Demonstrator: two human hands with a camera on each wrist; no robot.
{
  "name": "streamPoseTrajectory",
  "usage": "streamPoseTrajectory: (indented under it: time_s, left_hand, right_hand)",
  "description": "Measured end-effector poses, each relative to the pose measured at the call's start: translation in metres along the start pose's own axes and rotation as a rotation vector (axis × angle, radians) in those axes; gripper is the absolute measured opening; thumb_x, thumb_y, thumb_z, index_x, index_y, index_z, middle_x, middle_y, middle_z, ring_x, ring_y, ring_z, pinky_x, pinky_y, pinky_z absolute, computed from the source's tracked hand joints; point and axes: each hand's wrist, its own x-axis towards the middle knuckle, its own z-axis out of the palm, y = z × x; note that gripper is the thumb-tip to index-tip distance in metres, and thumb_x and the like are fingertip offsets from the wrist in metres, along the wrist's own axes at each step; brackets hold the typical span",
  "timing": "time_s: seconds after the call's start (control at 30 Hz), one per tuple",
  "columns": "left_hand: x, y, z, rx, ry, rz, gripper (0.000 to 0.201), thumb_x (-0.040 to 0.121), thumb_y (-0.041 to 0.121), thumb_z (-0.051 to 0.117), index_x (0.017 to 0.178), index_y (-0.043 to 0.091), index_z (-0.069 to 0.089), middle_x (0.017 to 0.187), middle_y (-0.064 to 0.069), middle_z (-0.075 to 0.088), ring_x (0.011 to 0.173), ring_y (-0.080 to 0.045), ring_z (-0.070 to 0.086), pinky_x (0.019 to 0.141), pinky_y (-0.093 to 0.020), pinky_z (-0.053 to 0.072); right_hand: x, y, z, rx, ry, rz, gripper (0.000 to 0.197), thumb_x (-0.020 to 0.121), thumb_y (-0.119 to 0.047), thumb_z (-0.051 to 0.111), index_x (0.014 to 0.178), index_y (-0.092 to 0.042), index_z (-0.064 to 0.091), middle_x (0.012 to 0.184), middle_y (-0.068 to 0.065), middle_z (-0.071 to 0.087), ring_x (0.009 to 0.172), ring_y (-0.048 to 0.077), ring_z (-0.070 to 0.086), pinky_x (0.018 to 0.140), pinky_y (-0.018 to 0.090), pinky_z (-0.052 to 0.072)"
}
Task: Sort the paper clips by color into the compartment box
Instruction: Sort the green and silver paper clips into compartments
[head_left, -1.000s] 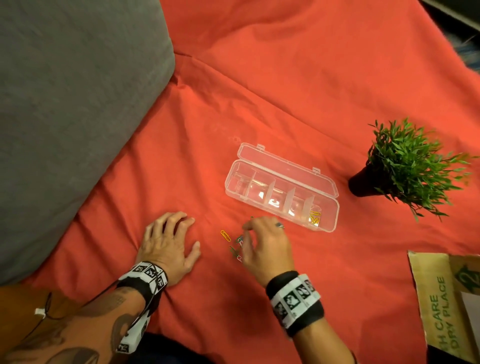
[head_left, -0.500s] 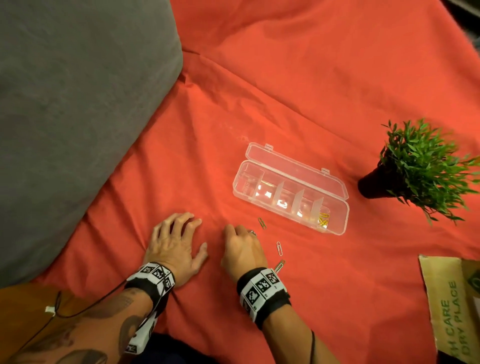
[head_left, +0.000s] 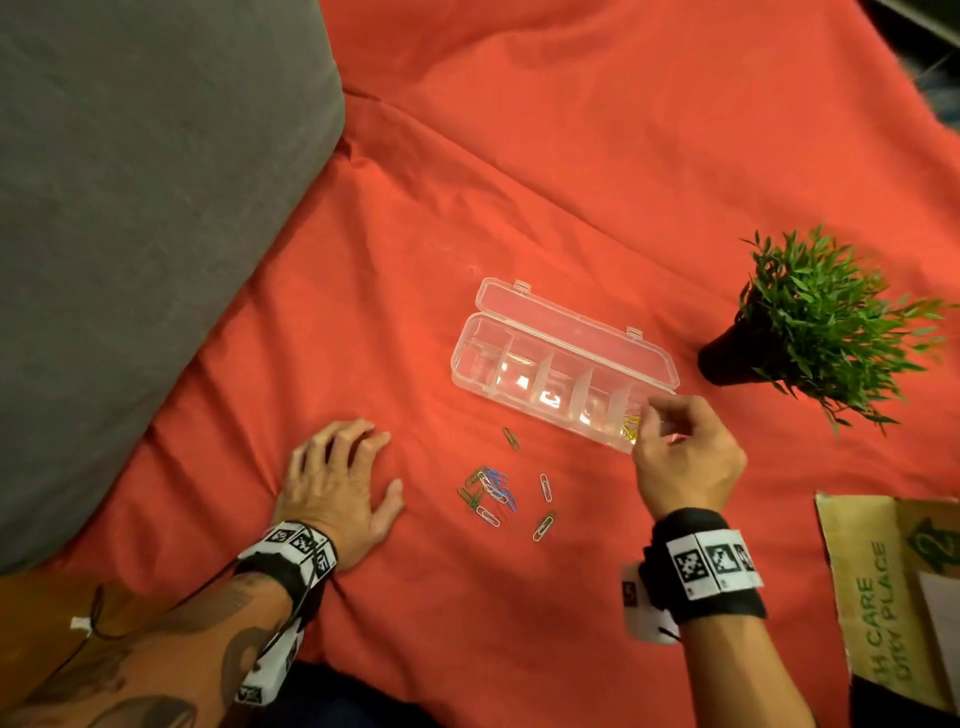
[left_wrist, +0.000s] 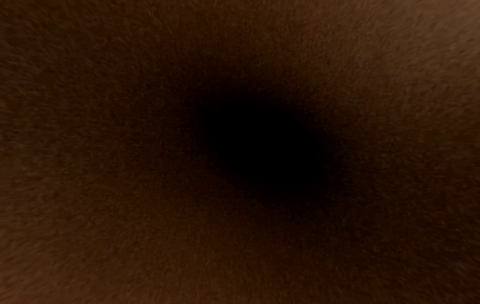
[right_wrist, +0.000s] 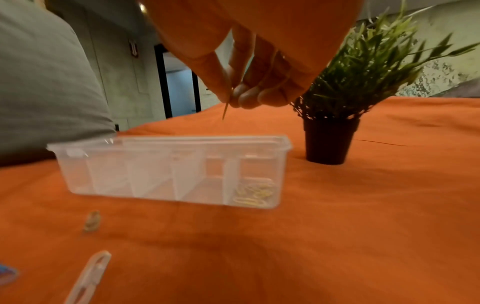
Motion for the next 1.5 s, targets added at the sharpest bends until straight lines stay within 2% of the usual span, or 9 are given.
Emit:
streamPoseTrajectory:
  time_s: [0.13, 0.2, 0.3, 0.5, 0.63, 0.8, 1.1, 1.33, 1.5]
  left_hand:
    - [0.000, -0.001, 0.000, -0.007, 0.006, 0.001, 0.062, 0.079, 0.056, 0.054, 0.130, 0.022, 0.059, 0.140, -0.002, 0.054, 0.130, -0.034, 0.049, 0.101, -0.052, 0.040]
    - [0.000, -0.001, 0.000, -0.002, 0.005, 0.002, 0.062, 0.079, 0.056, 0.054, 0.131, 0.022, 0.058, 0.140, -0.002, 0.054, 0.130, -0.033, 0.049, 0.102, -0.052, 0.040]
    - [0.000, -0.001, 0.000, 0.004, 0.000, -0.002, 0.062, 0.079, 0.056, 0.055, 0.131, 0.023, 0.058, 0.141, -0.002, 0.054, 0.130, -0.033, 0.049, 0.102, -0.052, 0.039]
    - [0.000, -0.001, 0.001, -0.004, 0.006, -0.001, 0.062, 0.078, 0.056, 0.055, 0.131, 0.023, 0.058, 0.140, -0.001, 0.053, 0.131, -0.033, 0.049, 0.103, -0.052, 0.039]
    - [0.000, 0.000, 0.000, -0.005, 0.009, -0.001, 0.062, 0.079, 0.056, 0.054, 0.131, 0.023, 0.058, 0.140, -0.001, 0.053, 0.131, -0.032, 0.048, 0.103, -0.052, 0.039]
    - [-0.001, 0.000, 0.000, -0.002, 0.005, -0.004, 0.062, 0.079, 0.057, 0.053, 0.131, 0.024, 0.056, 0.141, 0.001, 0.051, 0.132, -0.029, 0.045, 0.104, -0.051, 0.037]
    - [0.000, -0.002, 0.000, 0.001, -0.016, -0.008, 0.063, 0.080, 0.058, 0.053, 0.133, 0.025, 0.055, 0.142, 0.002, 0.050, 0.133, -0.030, 0.045, 0.105, -0.051, 0.037]
    - [0.000, -0.001, 0.000, -0.009, -0.008, -0.005, 0.062, 0.079, 0.058, 0.052, 0.132, 0.025, 0.054, 0.141, 0.002, 0.050, 0.132, -0.030, 0.045, 0.104, -0.051, 0.036]
    - [0.001, -0.001, 0.000, -0.017, -0.013, -0.006, 0.062, 0.079, 0.058, 0.052, 0.132, 0.025, 0.054, 0.141, 0.001, 0.051, 0.132, -0.030, 0.045, 0.104, -0.052, 0.037]
  right_hand:
    - [0.006, 0.030, 0.001, -0.098, -0.071, 0.092, 0.003, 0.080, -0.023, 0.067, 0.083, -0.023, 0.069, 0.070, -0.003, 0.067, 0.072, 0.024, 0.066, 0.072, 0.027, 0.044]
    - [0.003, 0.041, 0.004, -0.131, -0.082, 0.111, 0.014, 0.078, -0.034, 0.060, 0.084, -0.024, 0.070, 0.078, 0.001, 0.070, 0.082, 0.029, 0.066, 0.081, 0.036, 0.050]
    - [-0.004, 0.045, 0.006, -0.171, -0.077, 0.098, 0.027, 0.077, -0.038, 0.055, 0.089, -0.022, 0.072, 0.087, 0.008, 0.071, 0.092, 0.034, 0.063, 0.084, 0.037, 0.045]
    - [-0.030, 0.020, 0.006, -0.020, 0.041, -0.030, 0.008, 0.079, -0.022, 0.063, 0.083, -0.018, 0.068, 0.077, -0.003, 0.065, 0.075, 0.020, 0.060, 0.074, 0.025, 0.037]
    - [-0.064, -0.001, 0.020, 0.043, -0.124, -0.177, 0.004, 0.075, -0.016, 0.067, 0.079, -0.018, 0.066, 0.074, -0.007, 0.065, 0.069, 0.012, 0.058, 0.070, 0.024, 0.043]
    - [-0.084, -0.007, 0.058, -0.017, -0.431, -0.212, 0.007, 0.077, -0.018, 0.066, 0.084, -0.020, 0.066, 0.083, -0.006, 0.066, 0.080, 0.020, 0.060, 0.077, 0.030, 0.042]
    - [-0.094, -0.013, 0.101, -0.148, -0.439, -0.332, 0.038, 0.066, 0.010, 0.062, 0.098, -0.009, 0.071, 0.098, 0.010, 0.065, 0.079, 0.034, 0.058, 0.075, 0.039, 0.051]
    - [-0.085, -0.027, 0.100, -0.286, -0.524, -0.298, 0.035, 0.048, 0.014, 0.062, 0.076, -0.006, 0.055, 0.078, 0.014, 0.058, 0.070, 0.037, 0.056, 0.062, 0.040, 0.049]
    - [-0.081, -0.038, 0.100, -0.386, -0.645, -0.213, 0.032, 0.065, 0.008, 0.055, 0.091, -0.009, 0.047, 0.093, 0.015, 0.058, 0.084, 0.040, 0.056, 0.071, 0.043, 0.047]
